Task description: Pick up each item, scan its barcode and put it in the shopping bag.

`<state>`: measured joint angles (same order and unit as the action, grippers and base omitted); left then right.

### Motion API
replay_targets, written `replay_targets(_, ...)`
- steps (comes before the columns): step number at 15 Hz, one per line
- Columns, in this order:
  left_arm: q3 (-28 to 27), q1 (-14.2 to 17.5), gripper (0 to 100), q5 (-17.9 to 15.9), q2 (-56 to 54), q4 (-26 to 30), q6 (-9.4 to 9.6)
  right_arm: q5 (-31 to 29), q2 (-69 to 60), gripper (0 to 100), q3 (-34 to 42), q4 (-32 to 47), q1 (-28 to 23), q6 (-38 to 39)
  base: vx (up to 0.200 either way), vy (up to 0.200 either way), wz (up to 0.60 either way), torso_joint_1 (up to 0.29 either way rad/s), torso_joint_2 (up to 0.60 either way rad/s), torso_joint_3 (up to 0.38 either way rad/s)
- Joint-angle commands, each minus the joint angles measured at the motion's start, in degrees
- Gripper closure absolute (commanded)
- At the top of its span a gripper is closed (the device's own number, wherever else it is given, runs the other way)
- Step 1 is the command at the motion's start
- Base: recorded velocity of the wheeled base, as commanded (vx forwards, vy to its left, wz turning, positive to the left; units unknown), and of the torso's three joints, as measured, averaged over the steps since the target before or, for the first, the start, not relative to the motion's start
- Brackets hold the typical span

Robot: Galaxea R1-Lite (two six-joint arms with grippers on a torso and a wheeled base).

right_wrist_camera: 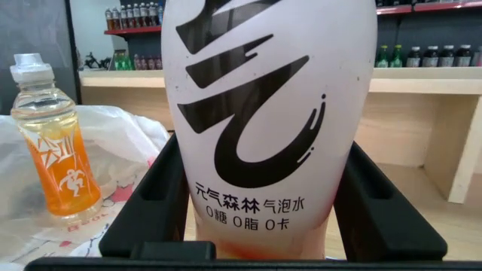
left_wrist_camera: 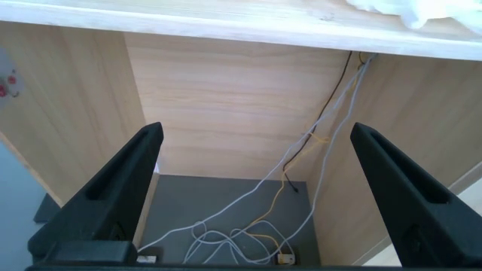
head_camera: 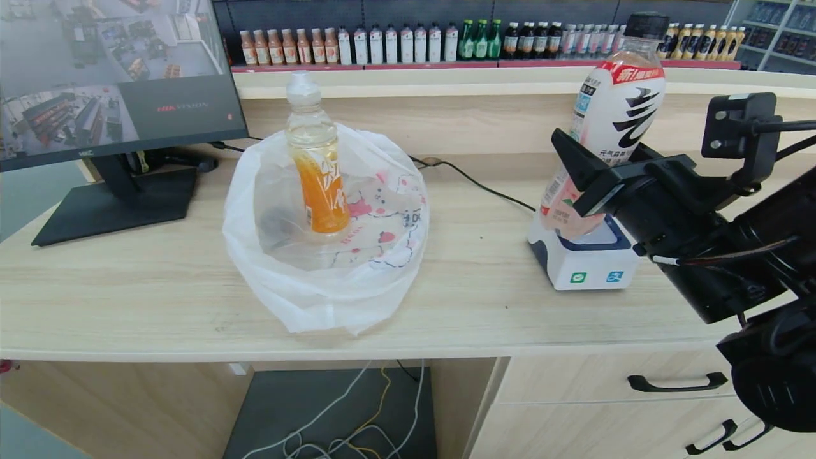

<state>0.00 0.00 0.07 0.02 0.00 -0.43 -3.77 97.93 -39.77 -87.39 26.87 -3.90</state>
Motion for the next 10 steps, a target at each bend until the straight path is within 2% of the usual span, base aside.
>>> replay_targets(1, 0.0, 0.0, 0, 0.0, 0.0, 0.0, -0.01, 0.0, 0.0, 100, -0.1, -0.1, 0.0, -0.1, 0.0, 0.2, 0.0, 0.002, 0.01, 0.002)
replay_targets(6, 0.0, 0.0, 0, 0.0, 0.0, 0.0, 0.16, 0.0, -0.2, 100, -0.5, -0.1, 0.0, -0.1, 0.0, 0.2, 0.0, 0.001, 0.0, -0.002)
replay_targets(10, 0.0, 0.0, 0, -0.1, 0.0, 0.0, 0.16, 0.0, -0.2, 100, -0.8, -0.1, 0.0, -0.1, 0.0, 0.0, 0.0, 0.0, 0.0, 0.0)
